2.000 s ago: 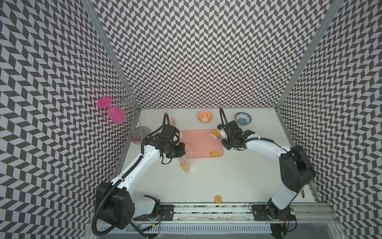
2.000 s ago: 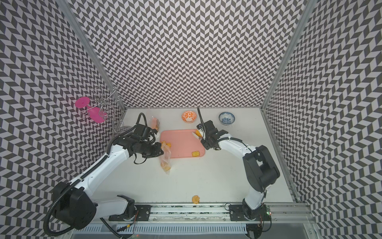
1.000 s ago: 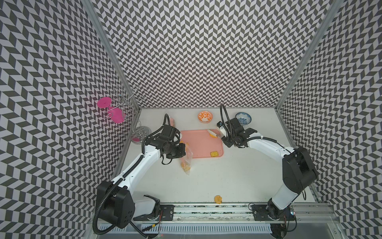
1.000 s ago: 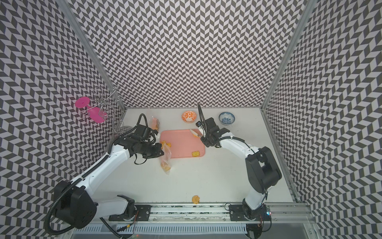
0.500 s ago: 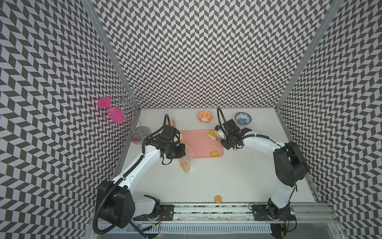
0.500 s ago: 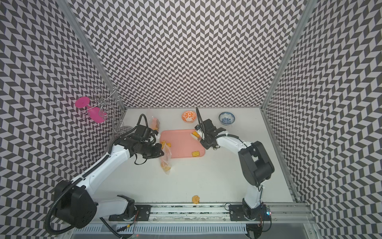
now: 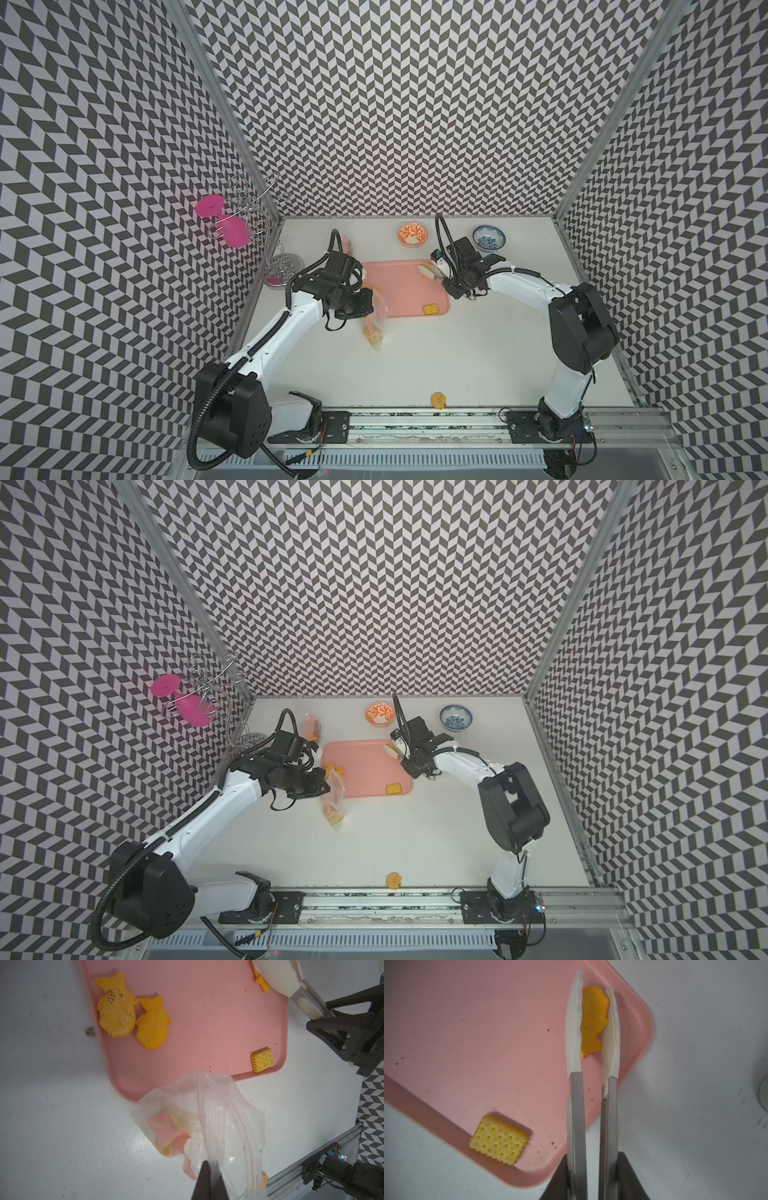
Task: Put the cookies into a resealable bag to prevent moisture
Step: Pick up the cookie from the tray, then place the cookie in the ziploc bag.
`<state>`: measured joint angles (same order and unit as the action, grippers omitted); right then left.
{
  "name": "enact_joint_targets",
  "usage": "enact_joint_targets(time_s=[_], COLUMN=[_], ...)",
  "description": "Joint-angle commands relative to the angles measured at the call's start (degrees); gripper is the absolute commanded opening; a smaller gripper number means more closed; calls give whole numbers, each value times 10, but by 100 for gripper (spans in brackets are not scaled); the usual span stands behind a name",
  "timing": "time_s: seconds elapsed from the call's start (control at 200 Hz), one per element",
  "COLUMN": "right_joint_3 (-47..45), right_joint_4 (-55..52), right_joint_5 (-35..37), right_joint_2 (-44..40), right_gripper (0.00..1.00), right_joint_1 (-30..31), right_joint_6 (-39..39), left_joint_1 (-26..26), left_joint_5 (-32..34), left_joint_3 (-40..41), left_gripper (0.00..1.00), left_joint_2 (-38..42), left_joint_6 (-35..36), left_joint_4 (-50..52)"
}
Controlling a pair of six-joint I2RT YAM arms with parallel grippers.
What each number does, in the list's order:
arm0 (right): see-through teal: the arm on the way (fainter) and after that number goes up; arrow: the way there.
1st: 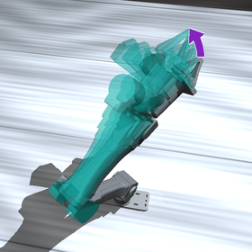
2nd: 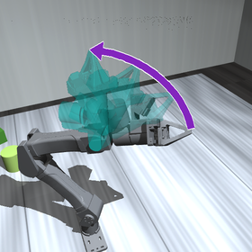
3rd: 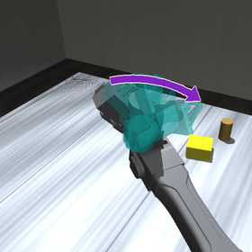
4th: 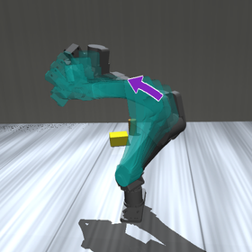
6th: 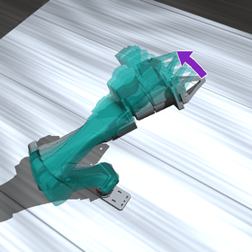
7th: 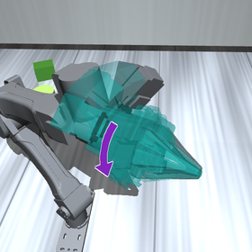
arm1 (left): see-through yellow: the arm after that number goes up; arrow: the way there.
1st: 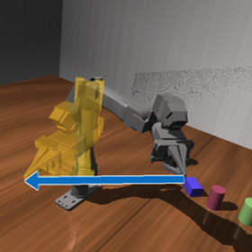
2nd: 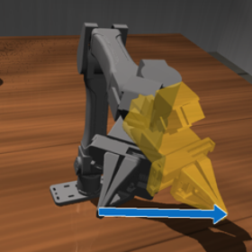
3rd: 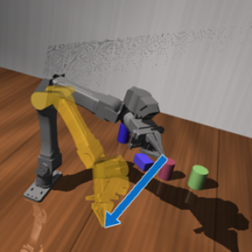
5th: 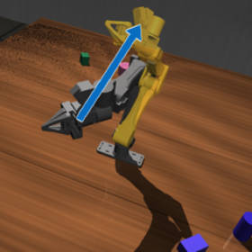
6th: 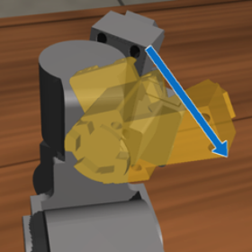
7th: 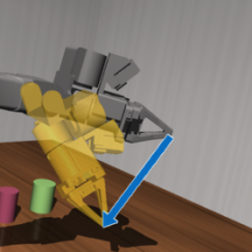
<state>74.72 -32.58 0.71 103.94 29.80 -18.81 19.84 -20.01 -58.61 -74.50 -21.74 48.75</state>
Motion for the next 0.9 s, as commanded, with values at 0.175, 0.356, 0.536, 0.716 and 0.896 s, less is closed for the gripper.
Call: enact_joint_targets(time_s=[0.175, 0.356, 0.536, 0.716, 0.896], right_joint_3=[-46, -138, -234, -289, -294], right_joint_4=[33, 119, 266, 386, 422], right_joint_5=[-128, -319, -405, -407, -397], right_joint_2=[-122, -212, -291, -303, -267], right_gripper=[24, 24, 25, 25, 26], right_joint_1=[-2, 0, 46, 102, 131], right_joint_6=[40, 135, 278, 375, 387], left_joint_1=[-2, -6, -16, -22, -24], left_joint_5=[-2, 4, -1, -14, -18], left_joint_3=[-3, -14, -19, -19, -21], left_gripper=[0, 0, 0, 0, 0], left_joint_2=[-14, -25, -27, -18, -4], left_joint_6=[12, 11, 6, 2, -3], left_joint_4=[-15, -13, -14, -13, -2])
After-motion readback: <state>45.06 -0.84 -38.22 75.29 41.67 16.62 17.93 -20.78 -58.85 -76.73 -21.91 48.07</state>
